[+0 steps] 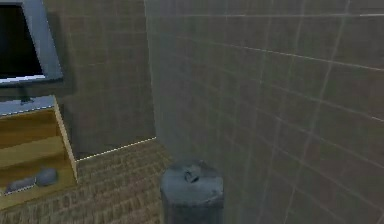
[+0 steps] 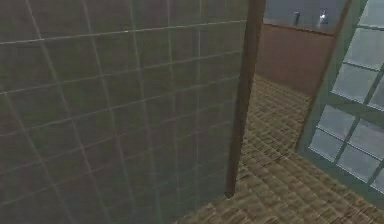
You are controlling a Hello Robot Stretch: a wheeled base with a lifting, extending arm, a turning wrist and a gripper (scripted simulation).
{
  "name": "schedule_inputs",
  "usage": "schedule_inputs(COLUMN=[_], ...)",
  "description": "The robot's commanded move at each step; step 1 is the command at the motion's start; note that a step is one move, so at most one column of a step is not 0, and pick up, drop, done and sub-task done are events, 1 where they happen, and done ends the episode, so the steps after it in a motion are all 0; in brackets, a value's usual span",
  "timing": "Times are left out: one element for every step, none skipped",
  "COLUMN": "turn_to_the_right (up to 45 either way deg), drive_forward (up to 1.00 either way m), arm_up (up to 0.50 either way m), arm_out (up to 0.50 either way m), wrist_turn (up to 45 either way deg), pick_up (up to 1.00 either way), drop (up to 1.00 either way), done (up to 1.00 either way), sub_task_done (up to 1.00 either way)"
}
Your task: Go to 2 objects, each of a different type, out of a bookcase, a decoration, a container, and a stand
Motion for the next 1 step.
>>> schedule_inputs(turn_to_the_right=[0.0], drive_forward=[0.0], arm_up=[0.0], arm_out=[0.0], wrist_turn=[0.0], pick_up=[0.0], drop=[0.0], done=[0.0], sub_task_done=[1.0])
